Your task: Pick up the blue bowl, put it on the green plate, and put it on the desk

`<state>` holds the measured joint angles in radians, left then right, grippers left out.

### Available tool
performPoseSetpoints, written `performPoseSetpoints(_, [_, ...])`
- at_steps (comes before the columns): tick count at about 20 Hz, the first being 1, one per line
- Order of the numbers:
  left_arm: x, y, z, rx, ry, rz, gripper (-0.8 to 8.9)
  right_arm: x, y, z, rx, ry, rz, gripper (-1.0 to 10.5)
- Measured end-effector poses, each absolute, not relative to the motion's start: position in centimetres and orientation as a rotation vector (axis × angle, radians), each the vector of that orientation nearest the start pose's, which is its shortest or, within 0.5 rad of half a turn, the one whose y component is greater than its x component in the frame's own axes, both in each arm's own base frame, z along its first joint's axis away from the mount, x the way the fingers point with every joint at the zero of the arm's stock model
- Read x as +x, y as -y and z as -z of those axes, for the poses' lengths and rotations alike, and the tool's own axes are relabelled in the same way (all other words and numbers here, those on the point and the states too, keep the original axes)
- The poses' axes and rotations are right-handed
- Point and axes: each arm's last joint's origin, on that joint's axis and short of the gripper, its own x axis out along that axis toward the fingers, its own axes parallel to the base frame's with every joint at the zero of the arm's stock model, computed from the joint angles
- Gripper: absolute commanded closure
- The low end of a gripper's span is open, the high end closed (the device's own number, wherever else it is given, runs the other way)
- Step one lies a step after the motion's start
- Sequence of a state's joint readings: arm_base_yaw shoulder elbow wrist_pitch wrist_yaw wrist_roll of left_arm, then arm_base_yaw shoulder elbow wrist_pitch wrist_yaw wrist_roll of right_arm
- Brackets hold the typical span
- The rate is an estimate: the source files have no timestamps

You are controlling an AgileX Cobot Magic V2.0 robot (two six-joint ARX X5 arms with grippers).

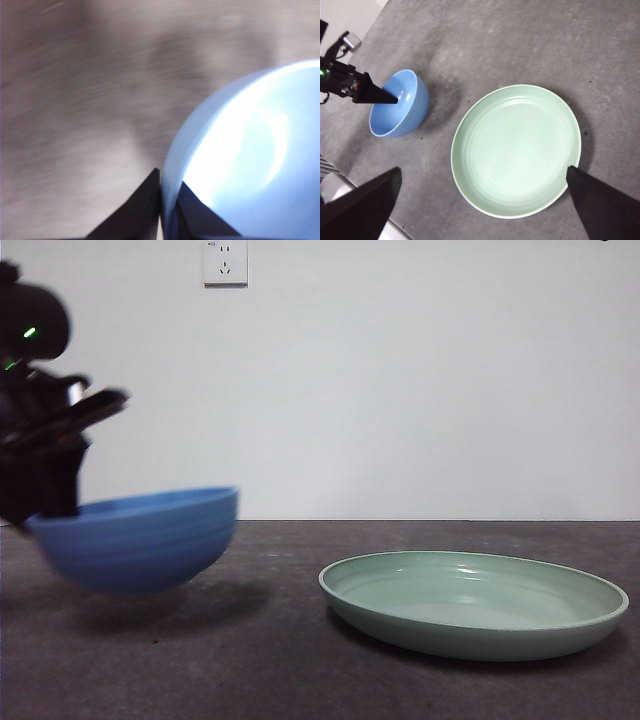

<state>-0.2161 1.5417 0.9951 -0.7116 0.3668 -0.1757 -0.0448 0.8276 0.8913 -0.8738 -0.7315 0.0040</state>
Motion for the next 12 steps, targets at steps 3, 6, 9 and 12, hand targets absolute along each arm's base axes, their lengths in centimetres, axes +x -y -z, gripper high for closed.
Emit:
performPoseSetpoints(3, [28.1,10.5,-23.1,-0.164,-1.292,0.457,7.98,14.4,-1.3,-30.9,0.316,-0.765,-0.647,4.1])
performPoseSetpoints(6, [29.4,14.7,-26.0,-0.105,-1.255,0.557,7.98,14.4,-1.3,-30.9,0.316,-0.765,-0.646,4.1])
performPoseSetpoints(9, [30.7,19.3,-27.6,-0.048,-1.238,0.65,7.98,14.4,-1.3,-30.9,0.316,-0.765,-0.646,4.1])
performPoseSetpoints(12, [31.8,23.6,-27.1,0.007,-1.277,0.707,7.98,14.4,-1.3,-30.9,0.315,-0.765,-0.646,4.1])
